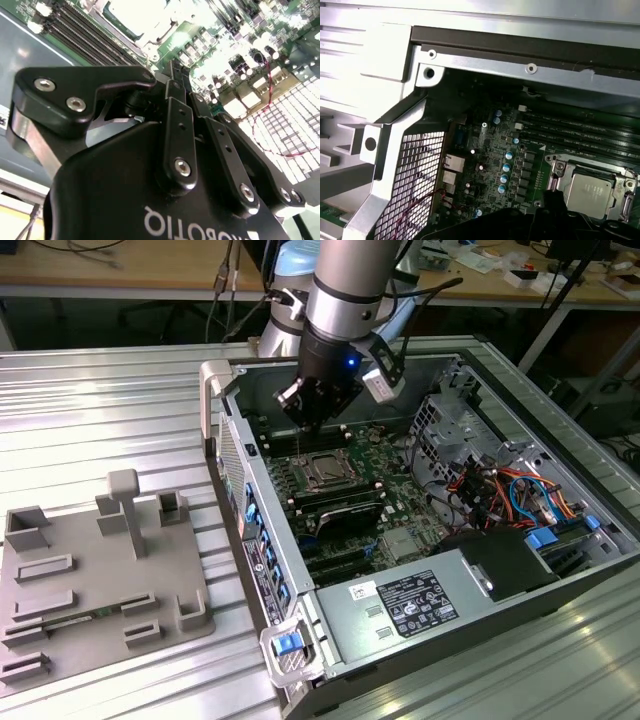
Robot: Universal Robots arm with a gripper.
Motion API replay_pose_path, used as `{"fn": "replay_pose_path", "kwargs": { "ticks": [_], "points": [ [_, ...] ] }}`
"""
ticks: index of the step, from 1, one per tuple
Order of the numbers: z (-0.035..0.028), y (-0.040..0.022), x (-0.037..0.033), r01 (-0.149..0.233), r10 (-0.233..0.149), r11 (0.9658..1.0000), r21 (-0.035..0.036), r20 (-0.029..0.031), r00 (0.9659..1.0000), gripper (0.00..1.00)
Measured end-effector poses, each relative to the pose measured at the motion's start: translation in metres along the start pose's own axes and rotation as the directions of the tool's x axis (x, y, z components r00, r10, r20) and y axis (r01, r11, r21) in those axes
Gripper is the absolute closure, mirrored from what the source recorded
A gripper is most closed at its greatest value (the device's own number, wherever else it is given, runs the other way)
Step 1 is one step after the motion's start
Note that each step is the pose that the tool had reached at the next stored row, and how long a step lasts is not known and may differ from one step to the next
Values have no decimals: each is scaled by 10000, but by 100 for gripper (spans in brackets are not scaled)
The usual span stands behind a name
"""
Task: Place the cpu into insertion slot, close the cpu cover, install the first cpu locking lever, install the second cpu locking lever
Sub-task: 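Install the first cpu locking lever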
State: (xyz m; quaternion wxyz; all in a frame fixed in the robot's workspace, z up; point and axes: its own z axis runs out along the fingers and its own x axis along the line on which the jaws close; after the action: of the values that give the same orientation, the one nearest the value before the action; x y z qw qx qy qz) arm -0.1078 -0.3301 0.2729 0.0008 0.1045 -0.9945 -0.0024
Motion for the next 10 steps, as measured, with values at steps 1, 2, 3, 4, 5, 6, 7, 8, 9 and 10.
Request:
{"fn": "replay_pose_path", "kwargs": {
  "ticks": [1, 2, 3, 4, 5, 6, 7, 8, 9, 10],
  "points": [
    [4, 4, 13, -41, 41, 10000, -2, 3, 10000, 89],
    [14, 7, 23, -177, 177, 9998, -1, 1, 9998, 89],
    [24, 7, 24, -343, 343, 9994, -1, 2, 9994, 89],
    [34, 7, 25, -505, 505, 9987, -1, 2, 9987, 89],
    [38, 10, 42, -622, 622, 9981, 1, 0, 9981, 89],
    [39, 14, 60, -628, 628, 9980, -1, 2, 9980, 89],
    [40, 17, 71, -627, 627, 9980, -1, 4, 9980, 89],
    [40, 19, 79, -627, 627, 9980, -2, 4, 9980, 89],
    [40, 20, 83, -627, 627, 9980, -1, 3, 9980, 89],
    [39, 26, 90, -626, 626, 9980, 0, 2, 9980, 89]
  ]
}}
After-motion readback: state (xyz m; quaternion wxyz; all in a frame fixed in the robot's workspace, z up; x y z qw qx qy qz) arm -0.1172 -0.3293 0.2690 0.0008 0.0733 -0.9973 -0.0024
